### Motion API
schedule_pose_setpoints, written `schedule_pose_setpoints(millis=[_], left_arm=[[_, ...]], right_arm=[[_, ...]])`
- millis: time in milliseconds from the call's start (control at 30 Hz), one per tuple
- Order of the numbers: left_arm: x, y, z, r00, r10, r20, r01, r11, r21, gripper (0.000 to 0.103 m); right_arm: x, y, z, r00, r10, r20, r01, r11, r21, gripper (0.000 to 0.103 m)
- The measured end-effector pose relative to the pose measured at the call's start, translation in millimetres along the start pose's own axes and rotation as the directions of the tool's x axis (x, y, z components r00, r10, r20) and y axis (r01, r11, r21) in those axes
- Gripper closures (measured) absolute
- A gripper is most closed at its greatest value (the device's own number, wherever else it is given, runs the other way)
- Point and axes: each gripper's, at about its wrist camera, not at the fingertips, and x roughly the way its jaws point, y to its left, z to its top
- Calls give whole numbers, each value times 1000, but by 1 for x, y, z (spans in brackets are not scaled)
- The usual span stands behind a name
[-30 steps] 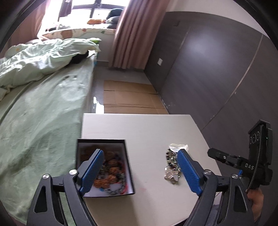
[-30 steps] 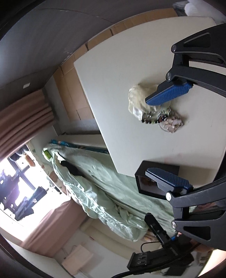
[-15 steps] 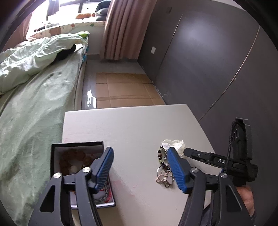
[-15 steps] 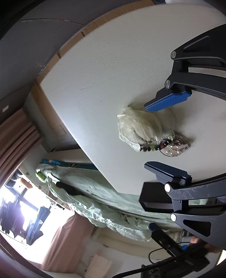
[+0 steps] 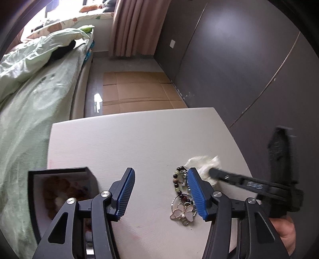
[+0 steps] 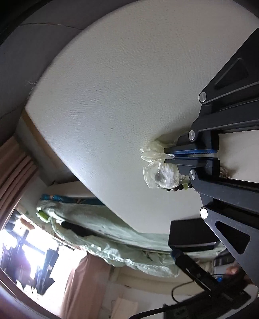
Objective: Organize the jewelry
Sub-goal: 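Grasp the black-green bead bracelet with the left gripper while the right grasps the white cloth flower, then carry the bracelet into the black box with the left gripper while the right holds the white flower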
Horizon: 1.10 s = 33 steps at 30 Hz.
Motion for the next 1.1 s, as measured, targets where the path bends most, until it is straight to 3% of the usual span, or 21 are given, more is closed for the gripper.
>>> schedule_pose_setpoints(millis=[133, 267, 400, 667, 733, 933, 1000, 1100], left_arm=[[11, -10, -2, 1000, -9, -24, 9, 1000, 8, 46], [24, -20, -4, 999, -15, -52, 16, 1000, 21, 46], [40, -24, -7, 995, -10, -95, 11, 1000, 11, 63], [70, -23, -13, 988, 14, -153, -16, 1000, -9, 68], [76, -24, -16, 985, 36, -169, -37, 999, -5, 76], [84, -35, -18, 982, 108, -155, -100, 993, 62, 80], [85, -38, -21, 974, 169, -148, -155, 983, 103, 94], [86, -47, -26, 966, 228, -125, -203, 962, 182, 94]], right_arm=[[-27, 4, -1, 996, 29, 87, -26, 999, -34, 99], [-39, 0, -2, 991, 45, 122, -43, 999, -20, 99], [-48, 3, -2, 986, 53, 157, -50, 998, -23, 99], [-49, -9, 2, 985, 54, 164, -56, 998, 8, 99], [-50, -8, 3, 983, 60, 171, -62, 998, 8, 99], [-51, -4, 2, 983, 67, 172, -67, 998, -3, 99], [-51, -3, 1, 983, 67, 172, -68, 998, -4, 99], [-51, -2, 0, 983, 67, 169, -67, 998, -7, 99]])
